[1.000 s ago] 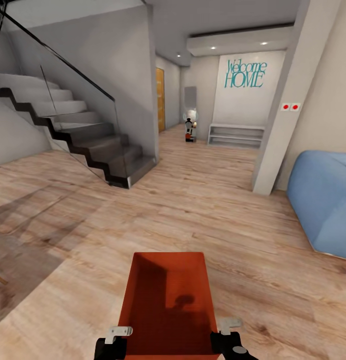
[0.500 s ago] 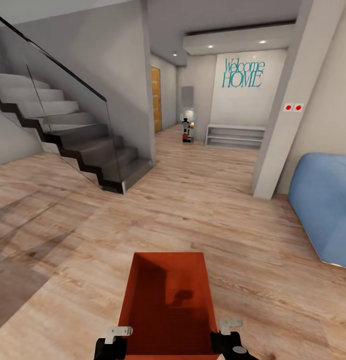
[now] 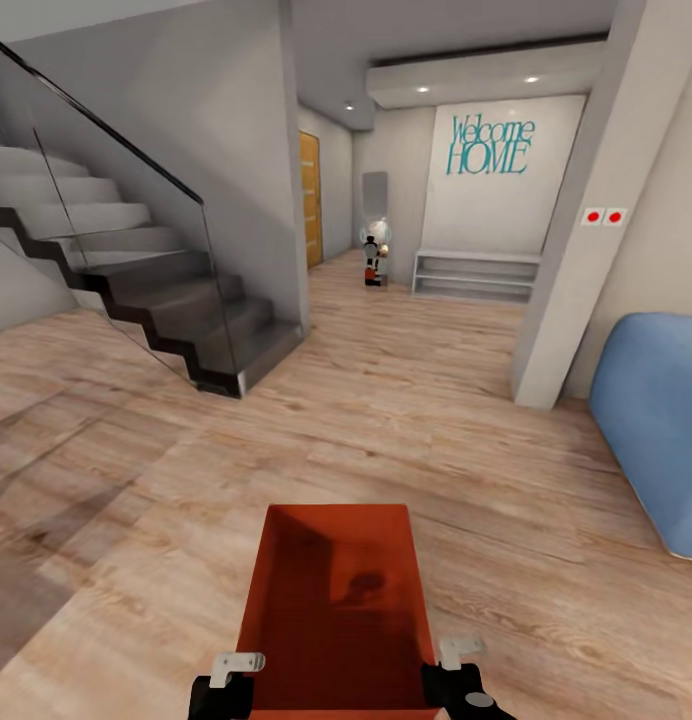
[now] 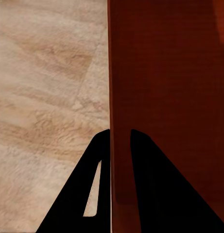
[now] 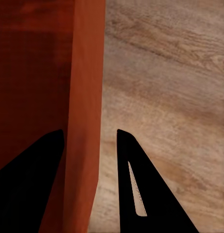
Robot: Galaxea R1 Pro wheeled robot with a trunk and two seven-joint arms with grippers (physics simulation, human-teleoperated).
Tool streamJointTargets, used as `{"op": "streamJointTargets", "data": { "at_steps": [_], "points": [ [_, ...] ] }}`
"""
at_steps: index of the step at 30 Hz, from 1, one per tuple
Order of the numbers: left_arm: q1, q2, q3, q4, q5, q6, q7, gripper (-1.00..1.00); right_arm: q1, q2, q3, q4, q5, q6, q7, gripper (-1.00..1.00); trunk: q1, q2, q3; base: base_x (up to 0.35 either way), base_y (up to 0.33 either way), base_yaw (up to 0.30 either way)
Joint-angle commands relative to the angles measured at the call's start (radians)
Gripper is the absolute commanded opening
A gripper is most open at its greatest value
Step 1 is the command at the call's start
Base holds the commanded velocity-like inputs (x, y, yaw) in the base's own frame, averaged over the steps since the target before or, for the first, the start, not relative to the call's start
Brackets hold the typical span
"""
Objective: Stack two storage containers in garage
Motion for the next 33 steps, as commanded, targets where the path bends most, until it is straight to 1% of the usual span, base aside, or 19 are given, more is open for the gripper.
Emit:
{"op": "streamJointTargets", "data": {
  "at_steps": [1,10,23,33],
  "points": [
    [-0.001,0.000,0.029,-0.001,-0.012,-0.004,0.013,-1.00,-0.001,0.000,-0.001,0.001,-0.004,-0.003,-0.009,-1.00,0.000,0.000,-0.001,0.347,0.000,0.000],
    [-0.001,0.000,0.029,0.000,-0.012,-0.004,0.013,-1.00,-0.001,0.000,-0.001,0.001,-0.004,-0.003,-0.009,-1.00,0.000,0.000,-0.001,0.347,0.000,-0.021],
    [-0.001,0.000,0.029,-0.001,-0.012,-0.004,0.014,-1.00,-0.001,0.000,-0.001,0.001,-0.004,-0.003,-0.009,-1.00,0.000,0.000,-0.001,0.347,0.000,-0.153],
    [-0.001,0.000,0.029,-0.001,-0.012,-0.004,0.012,-1.00,-0.001,0.000,-0.001,0.001,-0.004,-0.003,-0.009,-1.00,0.000,0.000,-0.001,0.347,0.000,-0.016]
  ]
}}
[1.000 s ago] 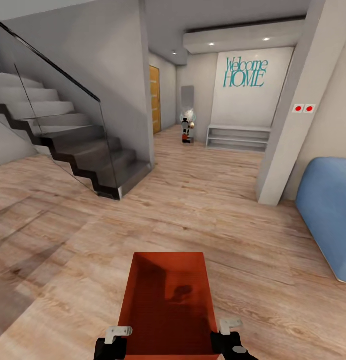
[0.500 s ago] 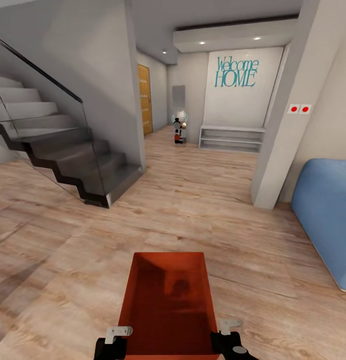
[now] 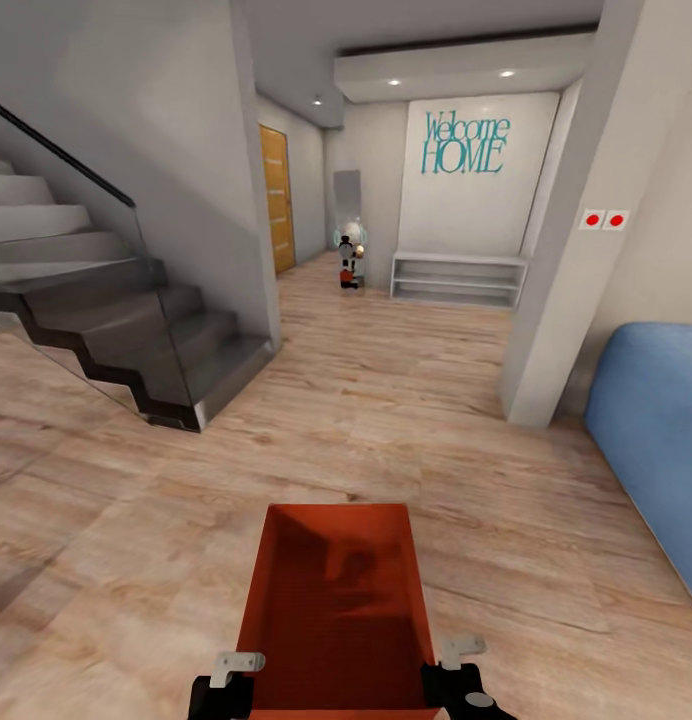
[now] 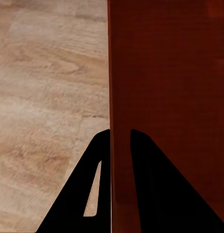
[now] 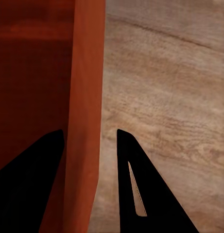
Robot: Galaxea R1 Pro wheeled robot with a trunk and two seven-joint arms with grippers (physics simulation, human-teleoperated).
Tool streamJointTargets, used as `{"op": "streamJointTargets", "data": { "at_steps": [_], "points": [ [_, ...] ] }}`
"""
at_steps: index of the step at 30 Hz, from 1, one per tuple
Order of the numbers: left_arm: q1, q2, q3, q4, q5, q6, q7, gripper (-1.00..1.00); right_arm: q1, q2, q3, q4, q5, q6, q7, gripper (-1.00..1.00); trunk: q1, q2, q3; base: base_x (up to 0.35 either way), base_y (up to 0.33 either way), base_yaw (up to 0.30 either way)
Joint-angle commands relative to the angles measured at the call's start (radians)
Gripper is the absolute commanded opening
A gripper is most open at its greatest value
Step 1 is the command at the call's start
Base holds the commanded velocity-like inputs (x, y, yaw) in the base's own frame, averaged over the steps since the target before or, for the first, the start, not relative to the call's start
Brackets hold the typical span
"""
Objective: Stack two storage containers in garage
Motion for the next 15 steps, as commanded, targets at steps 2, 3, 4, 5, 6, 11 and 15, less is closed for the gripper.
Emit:
{"op": "streamJointTargets", "data": {
  "at_steps": [2,3,4,5,6,11,15],
  "points": [
    [-0.001,0.000,0.030,0.000,-0.013,-0.004,0.013,-1.00,-0.001,0.000,-0.001,0.001,-0.004,-0.003,-0.009,-1.00,0.000,0.000,-0.001,0.347,0.000,-0.001],
    [-0.001,0.000,0.030,0.000,-0.013,-0.004,0.013,-1.00,-0.001,0.000,-0.001,0.001,-0.004,-0.003,-0.009,-1.00,0.000,0.000,-0.001,0.347,0.000,0.000],
    [-0.001,0.000,0.030,0.000,-0.013,-0.004,0.013,-1.00,-0.001,0.000,-0.001,0.001,-0.004,-0.003,-0.009,-1.00,0.000,0.000,-0.001,0.347,0.000,0.000],
    [-0.001,0.000,0.030,0.000,-0.013,-0.004,0.013,-1.00,-0.001,0.000,-0.001,0.001,-0.004,-0.003,-0.009,-1.00,0.000,0.000,-0.001,0.347,0.000,0.000],
    [-0.001,0.000,0.030,0.000,-0.013,-0.004,0.013,-1.00,-0.001,0.000,-0.001,0.001,-0.004,-0.003,-0.009,-1.00,0.000,0.000,-0.001,0.347,0.000,0.000],
    [-0.001,0.000,0.030,0.000,-0.013,-0.003,0.013,-1.00,-0.001,0.000,-0.001,0.001,-0.004,-0.003,-0.009,-1.00,0.000,0.000,-0.001,0.347,0.000,0.000],
    [-0.001,0.000,0.030,0.000,-0.013,-0.002,0.013,-1.00,-0.001,0.000,-0.001,0.001,-0.004,-0.003,-0.009,-1.00,0.000,0.000,-0.001,0.347,0.000,0.000]
  ]
}}
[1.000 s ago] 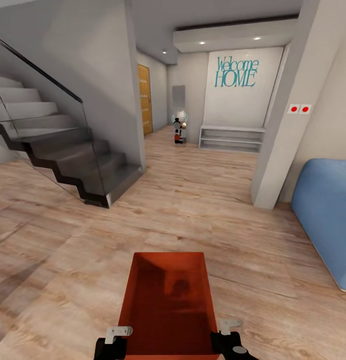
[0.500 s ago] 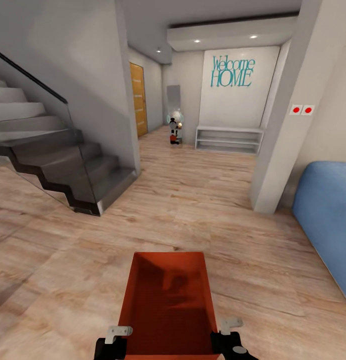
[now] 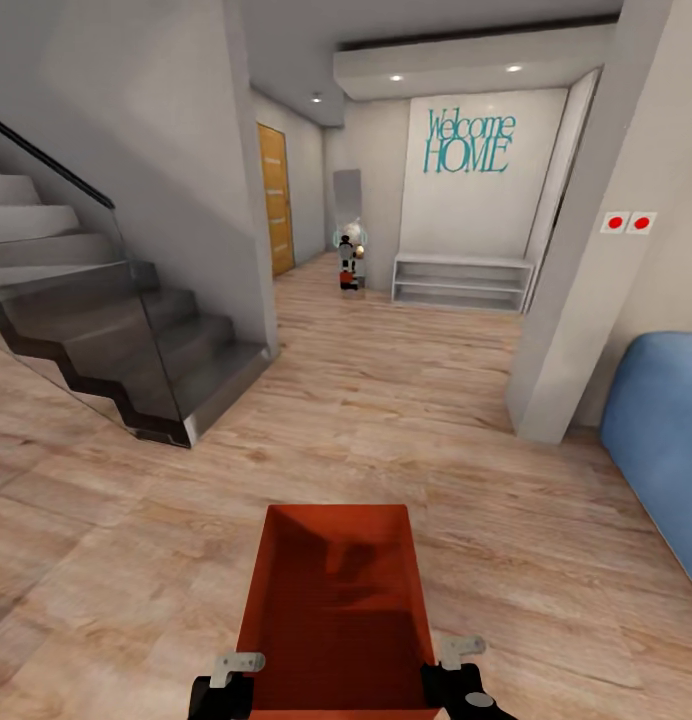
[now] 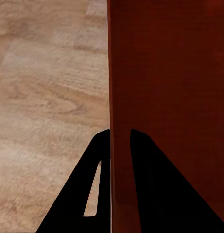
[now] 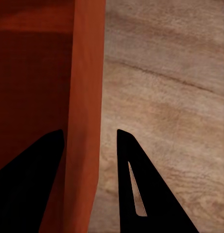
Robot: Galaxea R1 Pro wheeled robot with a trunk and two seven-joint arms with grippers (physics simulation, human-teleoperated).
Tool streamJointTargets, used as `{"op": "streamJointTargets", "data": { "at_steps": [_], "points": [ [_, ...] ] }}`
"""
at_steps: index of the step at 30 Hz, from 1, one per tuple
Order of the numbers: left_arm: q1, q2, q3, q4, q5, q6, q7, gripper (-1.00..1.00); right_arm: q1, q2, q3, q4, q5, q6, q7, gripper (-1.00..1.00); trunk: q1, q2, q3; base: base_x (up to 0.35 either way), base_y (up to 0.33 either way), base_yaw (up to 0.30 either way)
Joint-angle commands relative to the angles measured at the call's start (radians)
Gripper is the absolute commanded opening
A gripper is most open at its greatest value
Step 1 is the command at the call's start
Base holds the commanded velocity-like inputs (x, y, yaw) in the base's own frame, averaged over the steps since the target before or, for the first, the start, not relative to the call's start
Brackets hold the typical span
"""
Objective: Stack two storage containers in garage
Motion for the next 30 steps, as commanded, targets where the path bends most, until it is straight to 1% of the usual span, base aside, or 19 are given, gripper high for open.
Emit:
{"op": "streamJointTargets", "data": {
  "at_steps": [1,20,30],
  "points": [
    [-0.001,0.000,0.028,-0.001,-0.012,-0.004,0.013,-1.00,-0.001,0.000,-0.001,0.001,-0.004,-0.003,-0.009,-1.00,0.000,0.000,-0.001,0.347,0.000,0.000],
    [-0.001,0.000,0.028,-0.001,-0.012,-0.002,0.013,-1.00,-0.001,0.000,-0.001,0.001,-0.004,-0.003,-0.009,-1.00,0.000,0.000,-0.001,0.347,0.000,0.000],
    [-0.001,0.000,0.028,-0.001,-0.012,-0.002,0.013,-1.00,-0.001,0.000,-0.001,0.001,-0.004,-0.003,-0.009,-1.00,0.000,0.000,-0.001,0.347,0.000,-0.101]
  ]
}}
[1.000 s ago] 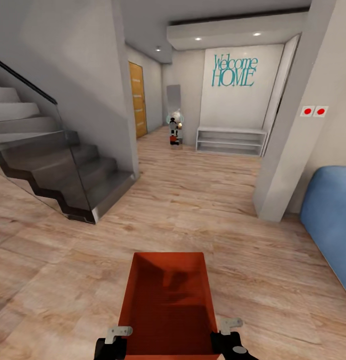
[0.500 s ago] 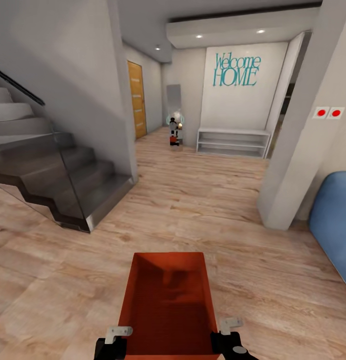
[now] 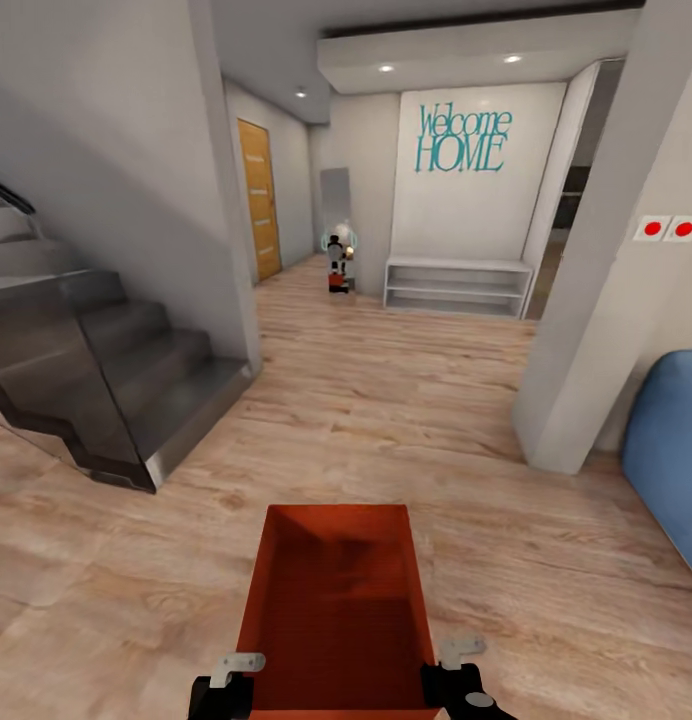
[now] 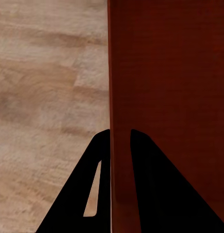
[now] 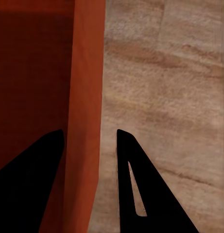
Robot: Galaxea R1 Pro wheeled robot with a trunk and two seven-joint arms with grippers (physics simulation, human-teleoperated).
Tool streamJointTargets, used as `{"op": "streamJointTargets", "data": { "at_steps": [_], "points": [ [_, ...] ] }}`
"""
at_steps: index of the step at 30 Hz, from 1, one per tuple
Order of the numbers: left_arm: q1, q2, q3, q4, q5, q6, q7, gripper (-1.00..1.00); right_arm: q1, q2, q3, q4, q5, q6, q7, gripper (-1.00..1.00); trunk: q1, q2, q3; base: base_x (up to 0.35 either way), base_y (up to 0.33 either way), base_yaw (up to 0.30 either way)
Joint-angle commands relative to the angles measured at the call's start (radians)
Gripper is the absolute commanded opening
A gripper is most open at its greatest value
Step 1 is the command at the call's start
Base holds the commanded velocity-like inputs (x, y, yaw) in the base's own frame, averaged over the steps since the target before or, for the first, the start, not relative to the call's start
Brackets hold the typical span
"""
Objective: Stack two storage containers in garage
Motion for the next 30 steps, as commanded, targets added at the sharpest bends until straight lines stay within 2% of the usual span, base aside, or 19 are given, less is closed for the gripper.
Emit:
{"op": "streamJointTargets", "data": {
  "at_steps": [1,30],
  "points": [
    [-0.001,0.000,0.028,-0.001,-0.011,-0.004,0.013,-1.00,-0.001,0.000,-0.001,0.001,-0.003,-0.003,-0.008,-1.00,0.000,0.000,-0.001,0.347,0.000,-0.105],
    [-0.001,0.000,0.027,-0.001,-0.011,-0.004,0.013,-1.00,-0.001,0.000,-0.001,0.001,-0.003,-0.003,-0.008,-1.00,0.000,0.000,-0.001,0.347,0.000,-0.010]
  ]
}}
